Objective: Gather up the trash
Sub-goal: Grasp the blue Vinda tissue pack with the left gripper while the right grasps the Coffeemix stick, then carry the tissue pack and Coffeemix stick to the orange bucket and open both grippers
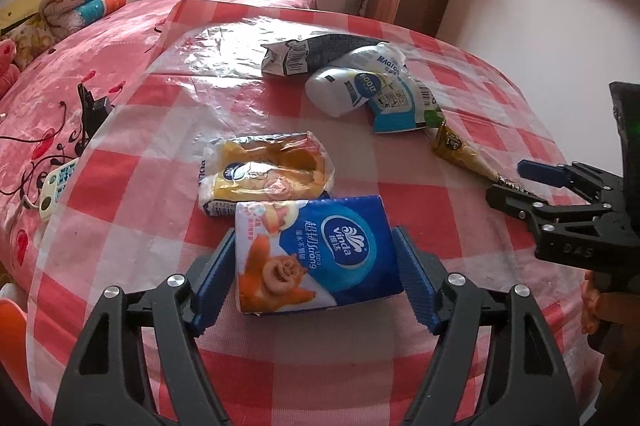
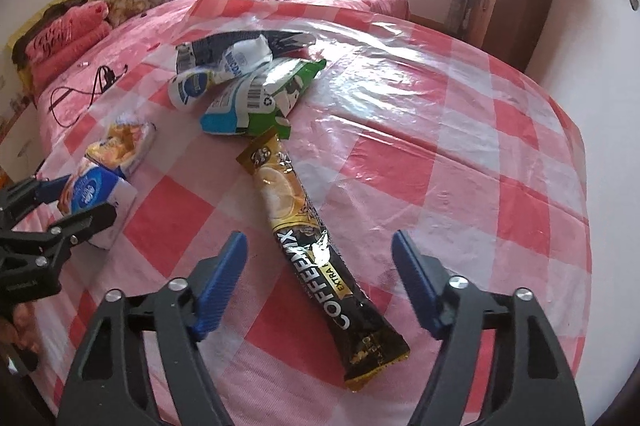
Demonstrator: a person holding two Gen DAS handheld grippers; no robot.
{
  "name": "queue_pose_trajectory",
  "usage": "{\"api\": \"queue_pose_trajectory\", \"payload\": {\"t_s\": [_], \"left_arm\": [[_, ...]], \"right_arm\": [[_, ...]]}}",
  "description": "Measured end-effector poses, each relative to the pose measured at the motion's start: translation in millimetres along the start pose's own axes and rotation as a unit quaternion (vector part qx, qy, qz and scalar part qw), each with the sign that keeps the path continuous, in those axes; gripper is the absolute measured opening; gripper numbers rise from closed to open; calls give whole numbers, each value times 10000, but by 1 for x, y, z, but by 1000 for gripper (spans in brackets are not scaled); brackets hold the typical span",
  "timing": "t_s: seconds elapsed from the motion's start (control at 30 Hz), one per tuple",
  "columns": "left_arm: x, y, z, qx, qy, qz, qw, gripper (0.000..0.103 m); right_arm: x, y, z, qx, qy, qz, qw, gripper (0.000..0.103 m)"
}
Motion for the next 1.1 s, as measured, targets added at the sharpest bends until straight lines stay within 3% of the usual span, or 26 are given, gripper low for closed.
{"api": "queue_pose_trajectory", "payload": {"t_s": [0.33, 0.57, 0.73, 1.1], "left_arm": [[3, 4, 7, -21, 22, 87, 10000, 74], [7, 9, 14, -44, 83, 138, 9999, 74], [9, 12, 22, -126, 148, 130, 9997, 74], [21, 21, 41, -253, 121, 201, 9994, 74]], "right_arm": [[3, 4, -1, -9, -14, 168, 9999, 60], [9, 7, 4, -12, -78, 197, 9998, 35], [14, 12, 9, -19, -115, 201, 9997, 25], [41, 32, 23, -44, -426, 13, 9991, 21]]}}
Point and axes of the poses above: each gripper's, at about its wrist camera, not at the fingertips, and z roughly against the way its jaws point, x to its left, y to its underside, the point moved 8 cm from there along -z, roughly the way its jaws point, and after that the axes turned 3 degrees about -z, right-handed, at the moved point
